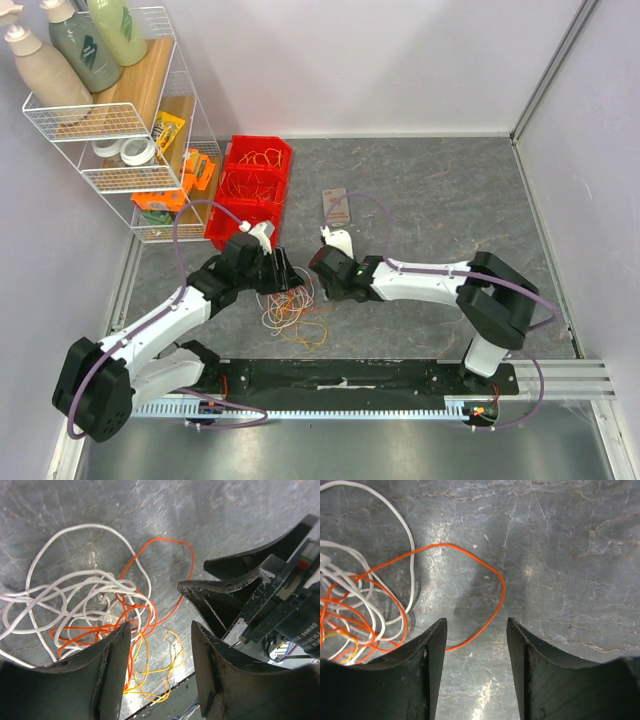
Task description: Untangle the cables
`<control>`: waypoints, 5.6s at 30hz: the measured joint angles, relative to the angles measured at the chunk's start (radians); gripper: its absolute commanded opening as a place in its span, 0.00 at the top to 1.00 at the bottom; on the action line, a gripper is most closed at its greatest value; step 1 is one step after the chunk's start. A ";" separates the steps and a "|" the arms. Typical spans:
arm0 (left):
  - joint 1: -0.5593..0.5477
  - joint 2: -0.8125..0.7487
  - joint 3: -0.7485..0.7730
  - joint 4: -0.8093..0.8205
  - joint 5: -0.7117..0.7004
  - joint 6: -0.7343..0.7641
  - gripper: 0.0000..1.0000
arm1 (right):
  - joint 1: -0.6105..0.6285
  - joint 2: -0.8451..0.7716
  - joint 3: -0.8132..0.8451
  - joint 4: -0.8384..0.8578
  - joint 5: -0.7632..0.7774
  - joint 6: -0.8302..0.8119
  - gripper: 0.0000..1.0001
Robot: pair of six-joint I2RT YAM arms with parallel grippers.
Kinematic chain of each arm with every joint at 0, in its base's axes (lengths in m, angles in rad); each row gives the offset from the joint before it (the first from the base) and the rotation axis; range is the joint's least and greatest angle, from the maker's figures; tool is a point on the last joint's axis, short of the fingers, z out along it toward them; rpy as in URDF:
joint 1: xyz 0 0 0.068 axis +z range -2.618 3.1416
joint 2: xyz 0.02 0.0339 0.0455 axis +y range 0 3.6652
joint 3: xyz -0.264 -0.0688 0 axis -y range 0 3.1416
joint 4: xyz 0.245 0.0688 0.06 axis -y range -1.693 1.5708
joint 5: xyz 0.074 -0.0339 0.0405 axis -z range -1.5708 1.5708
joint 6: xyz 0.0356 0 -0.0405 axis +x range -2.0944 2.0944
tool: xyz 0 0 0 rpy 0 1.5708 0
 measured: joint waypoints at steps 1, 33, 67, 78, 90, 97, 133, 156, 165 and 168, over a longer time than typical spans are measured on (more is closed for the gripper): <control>-0.005 0.011 -0.008 -0.001 -0.001 0.000 0.42 | 0.015 0.026 0.029 -0.022 0.035 0.002 0.46; -0.019 0.190 -0.050 -0.010 -0.190 -0.066 0.53 | -0.066 -0.545 -0.044 -0.003 0.230 -0.203 1.00; -0.019 0.117 -0.050 -0.130 -0.352 -0.077 0.55 | -0.069 -0.936 0.675 -0.240 0.608 -0.623 1.00; -0.018 0.080 -0.050 -0.145 -0.343 -0.049 0.42 | -0.069 -0.982 0.631 -0.238 0.622 -0.631 1.00; -0.018 -0.239 0.065 -0.150 -0.185 0.041 0.14 | -0.069 -0.865 0.282 -0.227 0.512 -0.459 1.00; -0.018 -0.347 0.115 -0.091 -0.057 0.098 0.17 | -0.069 -0.863 0.040 -0.223 0.388 -0.324 1.00; -0.214 0.194 0.195 0.141 0.177 0.102 0.22 | -0.135 -0.771 -0.299 -0.161 0.160 -0.126 1.00; -0.215 0.626 0.327 0.058 0.007 0.134 0.25 | -0.253 -0.517 -0.354 0.097 -0.163 -0.167 1.00; -0.256 0.724 0.426 0.045 -0.052 0.181 0.39 | -0.260 -0.520 -0.356 0.098 -0.182 -0.171 1.00; -0.299 0.760 0.477 0.021 -0.105 0.190 0.49 | -0.261 -0.520 -0.356 0.101 -0.191 -0.171 1.00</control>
